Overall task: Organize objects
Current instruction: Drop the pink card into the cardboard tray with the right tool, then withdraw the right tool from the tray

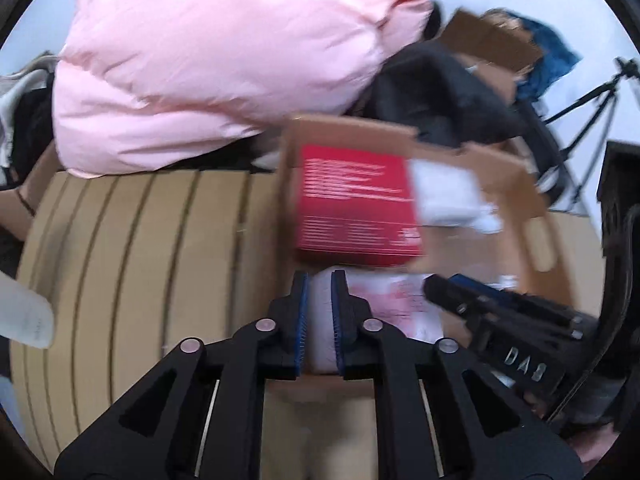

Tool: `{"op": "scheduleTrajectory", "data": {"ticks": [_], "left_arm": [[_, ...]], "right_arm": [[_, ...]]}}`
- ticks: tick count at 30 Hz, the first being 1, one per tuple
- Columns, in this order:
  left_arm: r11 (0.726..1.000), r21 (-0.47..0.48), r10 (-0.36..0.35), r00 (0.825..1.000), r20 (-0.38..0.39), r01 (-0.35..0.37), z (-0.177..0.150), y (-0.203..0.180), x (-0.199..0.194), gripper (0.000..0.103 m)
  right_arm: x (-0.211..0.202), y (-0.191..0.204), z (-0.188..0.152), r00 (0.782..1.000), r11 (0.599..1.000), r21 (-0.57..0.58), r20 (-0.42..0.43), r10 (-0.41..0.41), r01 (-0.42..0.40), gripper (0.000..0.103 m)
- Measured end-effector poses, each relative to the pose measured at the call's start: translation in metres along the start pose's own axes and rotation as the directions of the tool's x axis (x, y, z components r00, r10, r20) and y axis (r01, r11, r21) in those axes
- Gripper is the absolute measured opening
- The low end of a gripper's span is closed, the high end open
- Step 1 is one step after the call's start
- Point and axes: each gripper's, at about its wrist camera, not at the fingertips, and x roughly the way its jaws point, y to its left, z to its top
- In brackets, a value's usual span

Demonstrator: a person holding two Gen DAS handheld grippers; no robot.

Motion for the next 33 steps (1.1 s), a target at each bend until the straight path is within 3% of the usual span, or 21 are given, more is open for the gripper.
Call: {"op": "scheduleTrajectory", "data": {"ticks": [1,2,4,5,7,11,14,21,25,27,30,33], "left_arm": [[1.000,0.002,0.005,1.000,0.001,-0.005,-0.004,0.004,-0.001,0.011],[1.000,-0.001,-0.008,1.000,0.005,0.008,-0.007,0.007,-0.006,0.020],[1.000,-0.013,-0.015,1.000,0.025,0.016,-0.012,0.012,-0.018,0.040],[1.000,-0.014,-0.012,0.999,0.050,0.013,-0.015,0.014,-0.029,0.044],[1.000,0.008,-0.017,0.996,0.091,0.016,-0.023,0.013,-0.052,0.049],[0.998,0.059,-0.005,0.991,0.134,-0.003,-0.055,0.006,-0.109,0.088],[0.997,0.074,0.001,0.982,0.187,-0.015,-0.091,0.000,-0.149,0.101],[0.996,0.086,-0.019,0.966,0.258,-0.004,-0.194,-0.024,-0.224,0.103],[0.995,0.094,-0.046,0.962,0.269,0.022,-0.261,-0.032,-0.247,0.103],[0.987,0.155,-0.069,0.969,0.239,0.032,-0.288,-0.039,-0.251,0.103],[0.973,0.228,-0.030,0.974,0.223,-0.022,-0.302,-0.046,-0.251,0.103],[0.974,0.223,-0.009,0.971,0.240,-0.047,-0.300,-0.050,-0.251,0.103]], "right_arm": [[0.010,-0.002,0.002,1.000,1.000,0.006,-0.011,0.005,-0.005,0.030],[0.020,-0.003,0.002,0.999,1.000,0.000,-0.035,-0.006,0.006,0.033],[0.027,-0.006,0.001,0.997,0.998,-0.021,-0.041,-0.060,0.059,0.071],[0.022,-0.008,-0.001,0.998,0.998,-0.029,-0.012,-0.056,0.056,0.101],[0.000,-0.012,-0.005,0.997,0.997,-0.038,0.056,-0.061,0.063,0.103],[-0.064,-0.016,-0.029,0.985,0.987,-0.124,0.151,-0.084,0.103,0.103],[-0.123,-0.021,-0.067,0.969,0.966,-0.200,0.218,-0.118,0.163,0.103],[-0.231,-0.041,-0.173,0.932,0.955,-0.200,0.331,-0.145,0.220,0.103],[-0.260,-0.051,-0.247,0.921,0.973,-0.152,0.376,-0.104,0.171,0.103],[-0.261,-0.058,-0.285,0.929,0.982,-0.154,0.368,-0.043,0.106,0.103],[-0.258,-0.065,-0.324,0.939,0.988,-0.152,0.343,0.020,0.035,0.103],[-0.255,-0.063,-0.336,0.944,0.986,-0.158,0.331,-0.005,0.061,0.103]]}}
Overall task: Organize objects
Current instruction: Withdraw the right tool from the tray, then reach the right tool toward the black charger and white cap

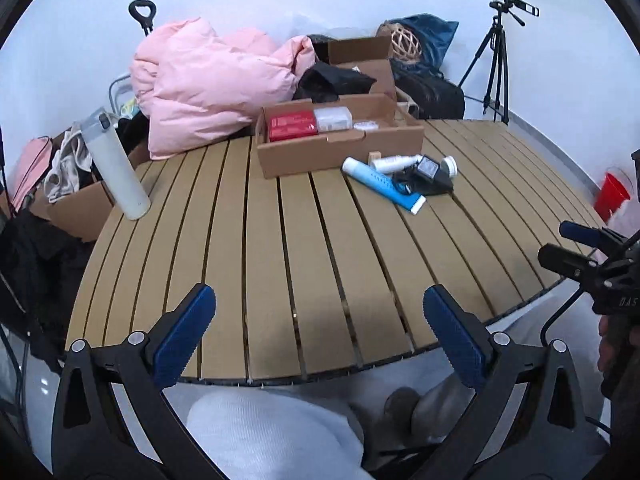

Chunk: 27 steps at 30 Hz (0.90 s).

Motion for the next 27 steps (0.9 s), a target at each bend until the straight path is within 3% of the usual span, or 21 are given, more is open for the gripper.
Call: {"op": "scheduleTrajectory", "data": {"ticks": [10,16,21,23,27], "left_arm": [[0.999,-0.040,-0.016,0.999,-0.028,0.015,0.005,-0.001,0.028,0.103],[0.997,-0.075,-0.030,0.996,-0.081,0.024,0.047,-0.004,0.090,0.103],[0.977,-0.173,-0.138,0.988,-0.069,0.124,0.092,-0.008,0.153,0.103],[0.981,-0.177,-0.103,0.988,-0.113,0.082,0.104,-0.016,0.183,0.103],[0.978,-0.194,-0.102,0.986,-0.134,0.075,0.116,-0.032,0.234,0.103]], "right_arm": [[0.012,-0.006,0.006,0.996,0.997,0.021,-0.047,-0.076,0.077,0.103],[0.045,-0.016,0.017,0.993,0.996,0.025,-0.087,-0.084,0.087,0.103],[0.091,-0.031,0.054,0.991,0.994,-0.013,-0.082,-0.110,0.110,0.103],[0.109,-0.042,0.075,0.991,0.994,0.002,-0.080,-0.109,0.110,0.103],[0.146,-0.058,0.120,0.995,0.996,0.019,-0.051,-0.086,0.087,0.103]]}}
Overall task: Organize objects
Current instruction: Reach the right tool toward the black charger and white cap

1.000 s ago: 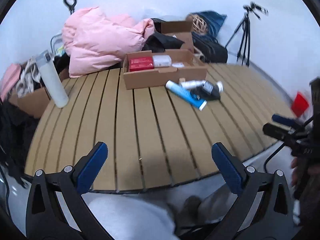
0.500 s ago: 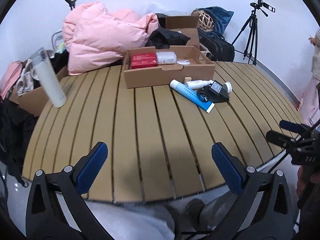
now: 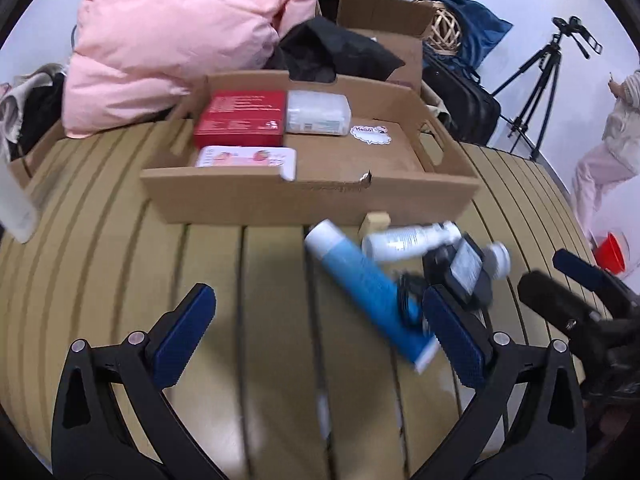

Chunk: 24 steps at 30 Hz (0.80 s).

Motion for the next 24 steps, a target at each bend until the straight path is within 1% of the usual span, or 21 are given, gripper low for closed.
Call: {"op": "scheduleTrajectory", "data": {"ticks": [3,4,6,7,8,9,10,11,12,13,14,16,18,19,21,24], "left_arm": [[1.000,-0.026,-0.001,0.999,-0.052,0.000,0.005,0.001,0.030,0.103],[0.999,-0.038,-0.006,0.998,-0.058,0.004,0.003,0.003,0.033,0.103],[0.998,-0.059,-0.032,0.997,-0.075,0.027,-0.005,0.006,0.038,0.103],[0.998,-0.048,-0.039,0.993,-0.108,0.034,-0.009,0.006,0.041,0.101],[0.999,-0.039,-0.037,0.992,-0.121,0.032,-0.012,0.006,0.042,0.101],[0.999,-0.036,-0.035,0.992,-0.121,0.031,-0.015,0.007,0.042,0.100],[0.999,-0.041,-0.032,0.993,-0.117,0.027,-0.016,0.008,0.039,0.096],[0.997,-0.060,-0.045,0.993,-0.106,0.038,-0.018,0.007,0.034,0.091],[0.996,-0.069,-0.067,0.993,-0.096,0.060,-0.019,0.005,0.031,0.089],[0.993,-0.075,-0.100,0.992,-0.070,0.095,-0.018,0.000,0.026,0.088],[0.992,-0.071,-0.112,0.992,-0.054,0.108,-0.018,-0.005,0.024,0.088],[0.990,-0.026,-0.139,0.990,-0.032,0.138,-0.019,-0.020,0.024,0.088],[0.988,0.044,-0.146,0.989,-0.036,0.148,-0.023,-0.037,0.028,0.082],[0.988,0.058,-0.144,0.989,-0.044,0.147,-0.024,-0.039,0.029,0.079],[0.987,0.062,-0.144,0.987,-0.072,0.148,-0.028,-0.042,0.034,0.078],[0.989,0.019,-0.142,0.987,-0.069,0.144,-0.029,-0.043,0.042,0.077]], "right_arm": [[0.027,-0.006,0.021,1.000,1.000,0.000,-0.012,-0.015,0.015,0.103],[0.033,-0.007,0.024,1.000,1.000,-0.001,-0.015,-0.019,0.019,0.103],[0.046,-0.011,0.022,0.999,1.000,0.016,-0.034,-0.005,0.006,0.103],[0.050,-0.013,0.020,0.999,1.000,0.024,-0.045,0.001,0.001,0.102],[0.055,-0.014,0.016,0.998,1.000,0.026,-0.061,0.012,-0.010,0.101],[0.060,-0.015,0.012,0.997,1.000,0.021,-0.081,0.021,-0.020,0.099],[0.064,-0.016,0.010,0.995,1.000,0.016,-0.095,0.025,-0.023,0.098],[0.066,-0.017,0.008,0.994,1.000,0.009,-0.105,0.016,-0.015,0.093],[0.067,-0.020,0.008,0.994,1.000,0.000,-0.110,-0.009,0.009,0.086],[0.065,-0.024,0.009,0.994,1.000,-0.002,-0.107,-0.027,0.027,0.084],[0.062,-0.029,0.010,0.994,0.999,0.005,-0.098,-0.038,0.039,0.082],[0.053,-0.046,0.010,0.996,0.997,0.053,-0.072,-0.057,0.061,0.081],[0.048,-0.065,0.009,0.995,0.990,0.111,-0.066,-0.075,0.082,0.080],[0.047,-0.072,0.007,0.995,0.987,0.135,-0.069,-0.076,0.085,0.079],[0.047,-0.080,0.004,0.995,0.983,0.168,-0.078,-0.054,0.067,0.074],[0.050,-0.077,0.002,0.995,0.986,0.157,-0.091,-0.032,0.046,0.071]]}}
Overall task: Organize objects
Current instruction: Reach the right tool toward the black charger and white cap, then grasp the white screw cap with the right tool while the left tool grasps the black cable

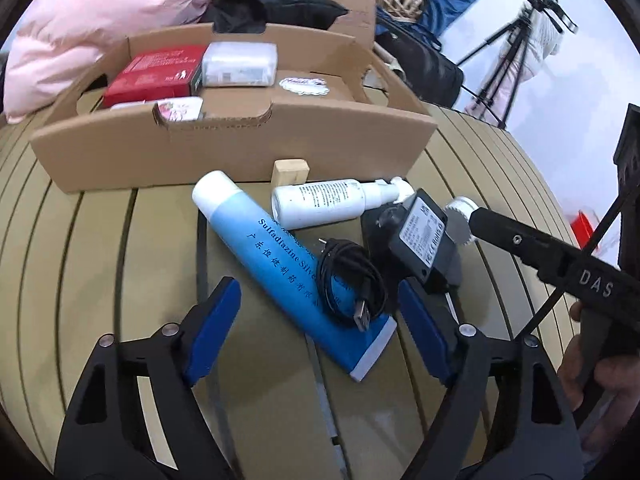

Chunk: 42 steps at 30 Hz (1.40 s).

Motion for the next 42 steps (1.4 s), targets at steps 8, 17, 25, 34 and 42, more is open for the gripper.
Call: {"op": "scheduleTrajectory", "data": {"ticks": [8,17,25,34,42], "left_arm": [[0.999,-0.015,0.041,0.999,0.009,-0.041,-0.005,0.001,0.000,0.013],[0.999,-0.024,0.022,0.999,0.031,-0.022,-0.007,0.009,-0.010,0.000],[0.995,-0.048,-0.085,0.994,0.066,0.088,-0.007,0.021,-0.045,0.000],[0.976,-0.059,-0.191,0.959,0.209,0.207,-0.036,0.045,-0.109,0.000],[0.985,0.139,-0.124,0.981,0.147,0.104,-0.023,-0.002,-0.084,0.051]], "right_arm": [[0.025,-0.001,0.005,0.997,0.998,-0.013,-0.048,-0.063,0.062,0.011],[0.018,0.005,0.001,0.996,0.995,-0.051,-0.019,-0.092,0.091,0.011],[0.003,-0.006,-0.001,0.997,0.997,-0.013,0.015,-0.077,0.077,0.011],[-0.042,0.037,-0.018,0.994,0.992,-0.115,0.103,-0.033,0.045,0.011],[-0.081,0.067,-0.052,0.987,0.983,-0.183,0.159,0.001,0.028,0.011]]}}
